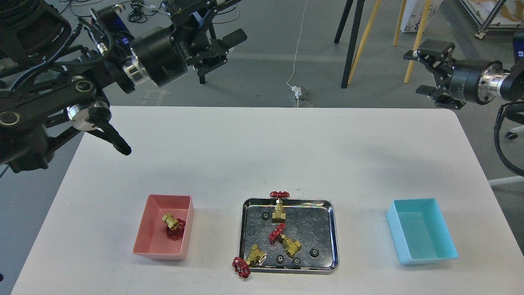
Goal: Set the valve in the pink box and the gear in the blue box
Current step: 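Open the left gripper and lift it away from the pink box, then reach the right gripper down toward a dark gear on the tray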
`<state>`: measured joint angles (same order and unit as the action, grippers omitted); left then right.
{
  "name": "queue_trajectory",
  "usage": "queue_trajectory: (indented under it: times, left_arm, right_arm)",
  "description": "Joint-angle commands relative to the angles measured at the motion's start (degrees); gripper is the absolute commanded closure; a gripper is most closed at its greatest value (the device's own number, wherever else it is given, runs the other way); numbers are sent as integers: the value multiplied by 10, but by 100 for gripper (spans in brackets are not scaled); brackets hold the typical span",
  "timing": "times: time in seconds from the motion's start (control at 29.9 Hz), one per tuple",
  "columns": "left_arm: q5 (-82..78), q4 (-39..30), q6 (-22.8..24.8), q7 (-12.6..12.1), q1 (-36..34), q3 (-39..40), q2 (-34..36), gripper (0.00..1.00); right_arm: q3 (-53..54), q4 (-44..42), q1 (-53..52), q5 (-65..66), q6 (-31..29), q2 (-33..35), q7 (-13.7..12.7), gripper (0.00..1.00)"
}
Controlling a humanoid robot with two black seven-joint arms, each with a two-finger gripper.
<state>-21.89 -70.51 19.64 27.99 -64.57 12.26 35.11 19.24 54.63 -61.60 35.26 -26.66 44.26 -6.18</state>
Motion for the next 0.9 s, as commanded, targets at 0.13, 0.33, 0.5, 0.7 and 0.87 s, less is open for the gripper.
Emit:
queue_trajectory:
  times: [0.13,0.33,0.5,0.7,0.87]
  left_arm:
    - [23,135,0,0,15,21,-147,11]
    - [23,157,-6,0,43,22,-195,10]
    - [23,193,-8,0,45,22,-241,9]
    - [24,209,-8,0,45,26,-269,8]
    - [24,210,-8,0,45,29,-272,4]
  right_arm:
    - [-106,156,-8,251,-13,18,1,0]
    - [-191,297,-13,386,-13,22,1,0]
    - [-284,340,-75,431,-13,2,1,1]
    - [-392,352,-164,438,-13,-91,2,1]
    - [-438,352,-188,452,-13,-153,2,1]
